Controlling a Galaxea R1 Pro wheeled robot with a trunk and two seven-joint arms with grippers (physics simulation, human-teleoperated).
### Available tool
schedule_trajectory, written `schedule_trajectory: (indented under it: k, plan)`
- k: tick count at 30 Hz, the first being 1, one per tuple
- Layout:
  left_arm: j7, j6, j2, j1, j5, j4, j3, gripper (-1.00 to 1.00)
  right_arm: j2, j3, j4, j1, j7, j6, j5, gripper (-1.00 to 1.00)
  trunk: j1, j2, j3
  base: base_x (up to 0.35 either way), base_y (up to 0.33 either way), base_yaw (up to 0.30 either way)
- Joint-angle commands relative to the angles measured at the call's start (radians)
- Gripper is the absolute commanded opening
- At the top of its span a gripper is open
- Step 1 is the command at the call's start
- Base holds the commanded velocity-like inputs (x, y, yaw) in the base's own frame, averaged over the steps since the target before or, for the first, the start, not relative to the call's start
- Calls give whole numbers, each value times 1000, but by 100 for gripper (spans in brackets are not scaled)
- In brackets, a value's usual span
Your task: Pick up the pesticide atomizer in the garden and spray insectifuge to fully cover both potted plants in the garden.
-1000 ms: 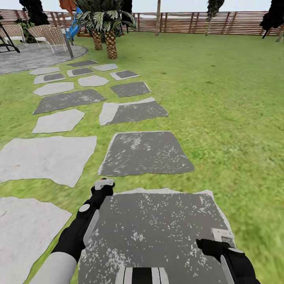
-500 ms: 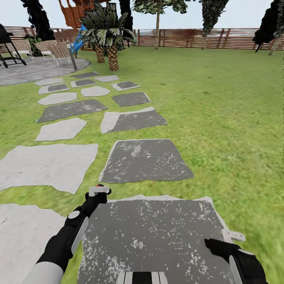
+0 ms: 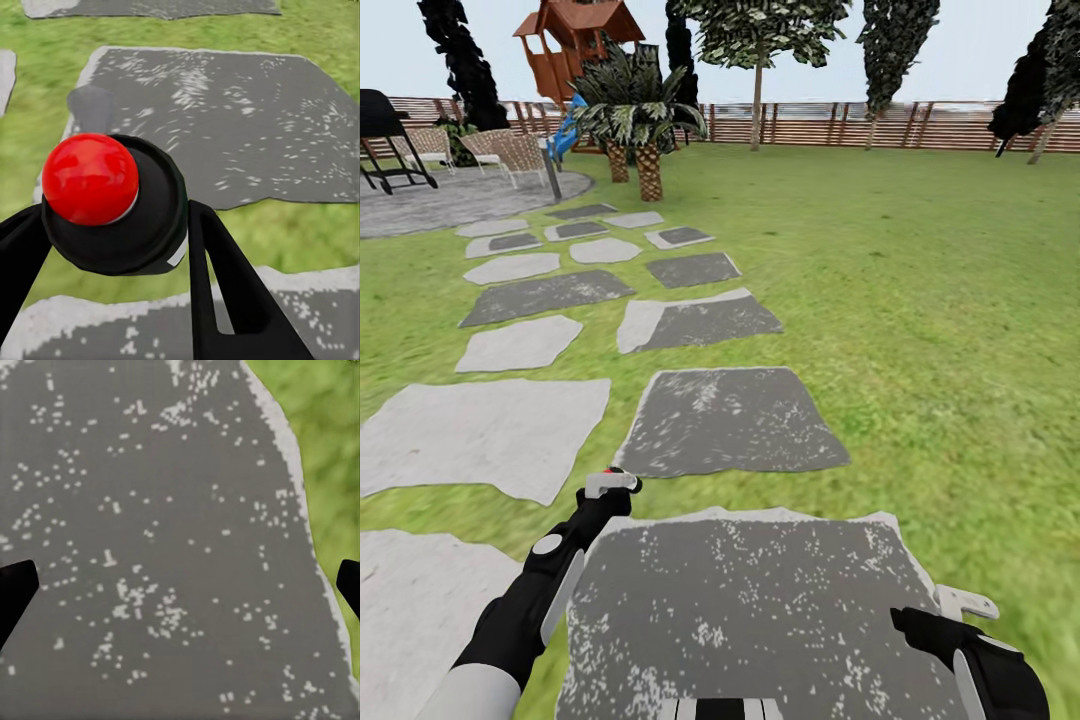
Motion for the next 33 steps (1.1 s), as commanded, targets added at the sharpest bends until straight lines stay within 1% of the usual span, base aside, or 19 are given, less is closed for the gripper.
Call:
schedule_trajectory:
  k: [1, 10, 18, 22, 26, 33]
  plan:
    - [-3, 7, 0, 0, 9, -1, -1, -100, 0, 0, -1, 0, 1, 5, 1, 100, 0, 0, 1, 0, 0, 0]
    - [-4, 7, -1, 0, 10, -1, -1, -100, 0, 0, -1, 0, 1, 5, 1, 100, 0, 0, 15, 20, 24, 0]
    - [-4, 7, -2, 0, 10, -1, -2, -100, 0, -1, -1, 0, 1, 5, 2, 100, 0, 0, 28, 207, 225, 0]
    - [-4, 7, -3, 0, 10, -1, -2, -100, 0, -2, -1, 0, 1, 5, 1, 100, 0, 0, 35, 77, 291, 0]
    - [-4, 7, -3, 0, 10, -1, -2, -100, 0, -5, -1, 0, 1, 5, 1, 100, 0, 0, 41, -128, 310, 0]
    - [-4, 8, -6, 0, 11, -3, -4, -100, 0, -7, -1, 0, 0, 6, 3, 100, 0, 0, 51, -258, 236, 0]
